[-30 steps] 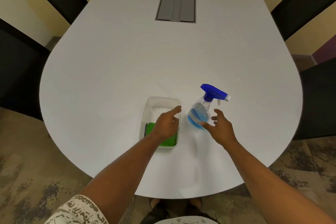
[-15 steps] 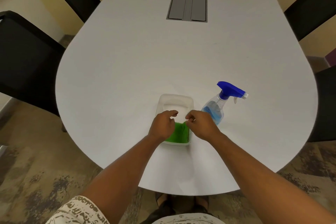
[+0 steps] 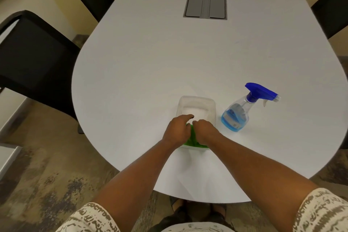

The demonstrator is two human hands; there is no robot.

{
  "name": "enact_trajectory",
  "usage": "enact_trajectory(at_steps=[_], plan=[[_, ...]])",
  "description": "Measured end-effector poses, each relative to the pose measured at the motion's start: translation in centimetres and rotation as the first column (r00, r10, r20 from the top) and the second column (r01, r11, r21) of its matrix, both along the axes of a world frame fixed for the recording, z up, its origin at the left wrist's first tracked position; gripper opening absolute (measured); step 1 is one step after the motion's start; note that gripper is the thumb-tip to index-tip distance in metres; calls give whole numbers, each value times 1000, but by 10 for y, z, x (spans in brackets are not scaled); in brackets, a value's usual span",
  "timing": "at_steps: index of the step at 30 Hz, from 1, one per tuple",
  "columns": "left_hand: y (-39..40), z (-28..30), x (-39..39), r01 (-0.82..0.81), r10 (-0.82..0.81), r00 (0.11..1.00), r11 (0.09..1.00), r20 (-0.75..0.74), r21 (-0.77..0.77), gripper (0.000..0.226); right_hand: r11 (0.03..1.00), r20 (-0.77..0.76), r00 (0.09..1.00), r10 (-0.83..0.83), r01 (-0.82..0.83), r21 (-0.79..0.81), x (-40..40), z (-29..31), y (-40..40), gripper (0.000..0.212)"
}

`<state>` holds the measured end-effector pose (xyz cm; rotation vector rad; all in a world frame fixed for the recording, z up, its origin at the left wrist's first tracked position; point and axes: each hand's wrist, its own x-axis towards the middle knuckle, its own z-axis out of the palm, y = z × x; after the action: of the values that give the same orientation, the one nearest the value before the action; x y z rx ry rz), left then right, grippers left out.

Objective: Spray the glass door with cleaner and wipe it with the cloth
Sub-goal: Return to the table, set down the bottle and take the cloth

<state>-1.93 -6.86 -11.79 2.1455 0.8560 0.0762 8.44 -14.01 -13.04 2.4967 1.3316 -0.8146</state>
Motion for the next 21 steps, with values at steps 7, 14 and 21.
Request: enact_trajectory(at_steps=[7, 14, 21], plan=[[5, -8, -5, 40, -40, 999, 999, -5, -10, 44, 1000, 71, 997, -14, 13, 6, -1, -8, 1, 47], [5, -12, -9, 43, -43, 999, 999, -16, -18, 44, 1000, 72, 997, -13, 11, 29, 2, -4, -1, 32], [-1, -3, -9, 6, -6, 1000, 1000, 16, 19, 42, 986, 24, 999, -40, 35, 163, 9, 19, -4, 39]])
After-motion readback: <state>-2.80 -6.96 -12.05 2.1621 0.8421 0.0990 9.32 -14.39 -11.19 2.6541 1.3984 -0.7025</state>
